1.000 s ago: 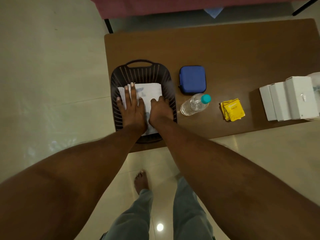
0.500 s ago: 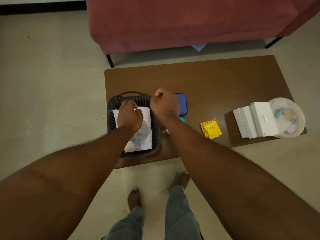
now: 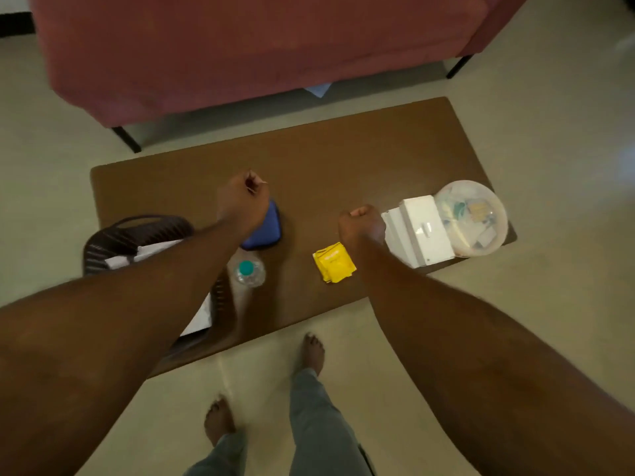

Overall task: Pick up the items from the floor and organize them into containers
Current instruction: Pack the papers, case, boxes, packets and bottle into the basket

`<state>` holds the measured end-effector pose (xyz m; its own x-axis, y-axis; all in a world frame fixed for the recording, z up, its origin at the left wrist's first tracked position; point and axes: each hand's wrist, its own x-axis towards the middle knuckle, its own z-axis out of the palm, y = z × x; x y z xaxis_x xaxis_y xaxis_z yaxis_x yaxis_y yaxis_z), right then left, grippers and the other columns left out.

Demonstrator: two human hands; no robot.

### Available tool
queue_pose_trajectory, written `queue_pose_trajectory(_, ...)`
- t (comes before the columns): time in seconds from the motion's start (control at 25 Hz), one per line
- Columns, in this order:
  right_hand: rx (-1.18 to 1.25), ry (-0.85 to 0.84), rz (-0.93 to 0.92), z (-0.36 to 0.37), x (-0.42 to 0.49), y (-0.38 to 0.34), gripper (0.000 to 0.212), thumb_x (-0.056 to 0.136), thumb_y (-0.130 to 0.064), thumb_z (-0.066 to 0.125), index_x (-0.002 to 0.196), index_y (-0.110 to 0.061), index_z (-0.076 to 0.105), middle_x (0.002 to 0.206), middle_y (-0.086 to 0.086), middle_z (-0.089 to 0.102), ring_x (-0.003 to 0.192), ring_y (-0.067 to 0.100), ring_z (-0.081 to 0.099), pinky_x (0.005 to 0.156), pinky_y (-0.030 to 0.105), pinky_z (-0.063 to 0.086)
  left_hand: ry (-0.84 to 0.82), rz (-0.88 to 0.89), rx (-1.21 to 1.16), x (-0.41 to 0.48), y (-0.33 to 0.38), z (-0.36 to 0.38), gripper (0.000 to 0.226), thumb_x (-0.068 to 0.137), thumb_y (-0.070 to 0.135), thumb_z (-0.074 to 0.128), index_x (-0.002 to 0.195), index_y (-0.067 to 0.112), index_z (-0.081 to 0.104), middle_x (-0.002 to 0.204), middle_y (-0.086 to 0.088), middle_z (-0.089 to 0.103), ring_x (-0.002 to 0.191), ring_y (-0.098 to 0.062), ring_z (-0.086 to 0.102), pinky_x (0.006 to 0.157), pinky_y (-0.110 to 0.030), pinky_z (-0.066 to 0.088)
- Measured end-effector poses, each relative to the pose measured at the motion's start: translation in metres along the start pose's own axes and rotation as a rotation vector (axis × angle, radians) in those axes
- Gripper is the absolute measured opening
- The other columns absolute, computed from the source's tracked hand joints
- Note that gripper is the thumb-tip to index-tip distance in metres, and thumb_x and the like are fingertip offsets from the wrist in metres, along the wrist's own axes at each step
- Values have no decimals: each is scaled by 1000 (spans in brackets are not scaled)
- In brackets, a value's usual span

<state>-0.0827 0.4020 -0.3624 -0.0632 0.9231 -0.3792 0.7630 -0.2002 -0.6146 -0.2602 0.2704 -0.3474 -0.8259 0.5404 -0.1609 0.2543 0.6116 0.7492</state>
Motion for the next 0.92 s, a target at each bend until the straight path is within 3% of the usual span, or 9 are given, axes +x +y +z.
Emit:
queue_pose_trajectory(0.12, -31, 34, 51, -44, 57, 29, 17, 79, -32, 67, 89, -18, 64, 96, 1, 70, 99, 28, 67, 81, 26, 46, -112, -50, -95, 15, 57, 72, 19, 89, 24, 61, 71, 20, 56, 68, 5, 56, 68, -11, 54, 68, -25, 38)
queue_pose_trajectory(0.24, -68, 129, 5, -94, 102, 54, 25, 81, -34, 67, 99, -17, 64, 107, 3, 68, 107, 27, 63, 94, 34, 50, -344, -213, -271, 14, 89, 155, 29, 83, 29, 68, 64, 20, 48, 67, -2, 56, 73, -21, 56, 68, -30, 42)
queue_pose_trajectory(0.4, -83, 142, 40, -129, 149, 92, 41, 85, -49, 63, 112, -18, 58, 116, 3, 65, 111, 26, 60, 100, 42, 50, -642, -512, -317, -20, 107, 236, 35, 85, 49, 70, 79, 22, 47, 80, -3, 55, 71, -20, 54, 66, -32, 46)
queue_pose_trajectory(0.48, -103, 45, 128, -134, 168, 112, 56, 85, -66, 54, 119, -22, 57, 122, 2, 64, 112, 26, 60, 101, 47, 50, -722, -607, -305, -35, 109, 263, 39, 89, 56, 64, 101, 20, 56, 96, -2, 57, 86, -19, 58, 78, -34, 52)
queue_pose_trajectory(0.56, -91, -80, 145, -138, 179, 127, 62, 90, -71, 44, 124, -22, 59, 123, 2, 64, 108, 23, 60, 99, 44, 50, -744, -694, -310, -44, 109, 279, 65, 88, 64, 61, 137, 24, 49, 131, -1, 54, 118, -24, 55, 98, -44, 52)
queue_pose_trajectory(0.64, -95, -227, 114, -138, 186, 133, 68, 92, -74, 38, 127, -21, 61, 121, 3, 64, 106, 24, 61, 98, 45, 52, -737, -769, -360, -48, 111, 287, 81, 84, 70, 59, 150, 30, 36, 149, 0, 44, 132, -27, 48, 105, -48, 48)
queue_pose_trajectory(0.8, -103, -413, 96, -130, 194, 135, 83, 79, -90, 38, 133, -28, 53, 123, 0, 62, 105, 23, 63, 98, 50, 54, -673, -809, -400, -44, 109, 301, 85, 81, 75, 57, 151, 35, 33, 153, 0, 41, 133, -31, 47, 102, -51, 49)
queue_pose_trajectory(0.92, -127, -473, 15, -126, 195, 134, 90, 71, -89, 56, 136, -29, 48, 126, -3, 61, 106, 19, 63, 95, 44, 56, -639, -823, -404, -41, 105, 307, 81, 83, 75, 54, 151, 35, 35, 150, 1, 43, 130, -30, 48, 97, -50, 51)
